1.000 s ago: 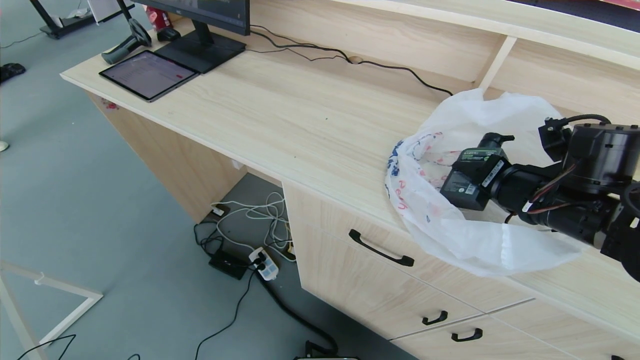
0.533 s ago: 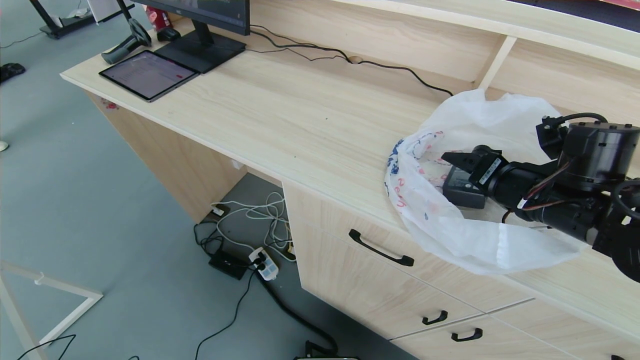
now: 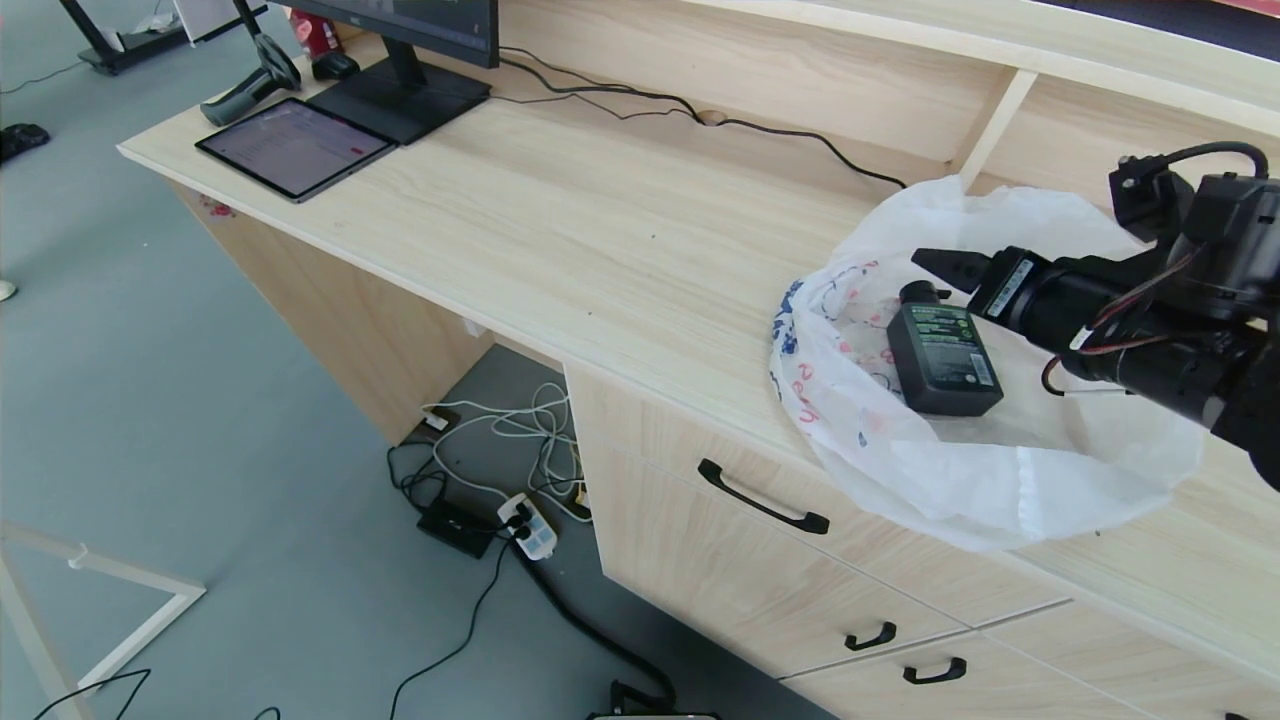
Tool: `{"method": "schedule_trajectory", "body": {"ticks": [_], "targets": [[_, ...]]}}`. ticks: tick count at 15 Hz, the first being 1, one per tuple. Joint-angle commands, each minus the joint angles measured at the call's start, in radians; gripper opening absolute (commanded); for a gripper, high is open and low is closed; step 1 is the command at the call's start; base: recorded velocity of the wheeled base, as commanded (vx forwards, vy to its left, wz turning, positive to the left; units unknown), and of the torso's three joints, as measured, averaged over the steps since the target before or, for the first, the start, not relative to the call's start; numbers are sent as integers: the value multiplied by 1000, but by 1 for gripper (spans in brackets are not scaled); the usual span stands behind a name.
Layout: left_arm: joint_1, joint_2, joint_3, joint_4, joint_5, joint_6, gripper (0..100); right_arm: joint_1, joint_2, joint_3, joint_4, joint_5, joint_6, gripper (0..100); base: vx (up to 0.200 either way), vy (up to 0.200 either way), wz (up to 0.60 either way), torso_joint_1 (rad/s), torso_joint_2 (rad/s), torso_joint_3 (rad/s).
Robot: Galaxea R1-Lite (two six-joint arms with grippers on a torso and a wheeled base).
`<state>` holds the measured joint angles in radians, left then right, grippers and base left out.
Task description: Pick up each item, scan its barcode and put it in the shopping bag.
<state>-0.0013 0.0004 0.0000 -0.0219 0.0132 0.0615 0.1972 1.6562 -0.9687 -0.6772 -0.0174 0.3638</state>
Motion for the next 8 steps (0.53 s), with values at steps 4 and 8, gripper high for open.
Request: {"method": "schedule_trajectory", "body": {"ticks": [4, 8], "targets": [[0, 0, 0, 0, 1, -2, 100, 1, -151, -90, 133, 1, -82, 100, 0, 0, 0, 0, 0, 0], [0, 0, 0, 2, 1, -2, 100, 4, -368, 53, 160, 50, -318, 100, 0, 0, 0, 0, 0, 0]]}}
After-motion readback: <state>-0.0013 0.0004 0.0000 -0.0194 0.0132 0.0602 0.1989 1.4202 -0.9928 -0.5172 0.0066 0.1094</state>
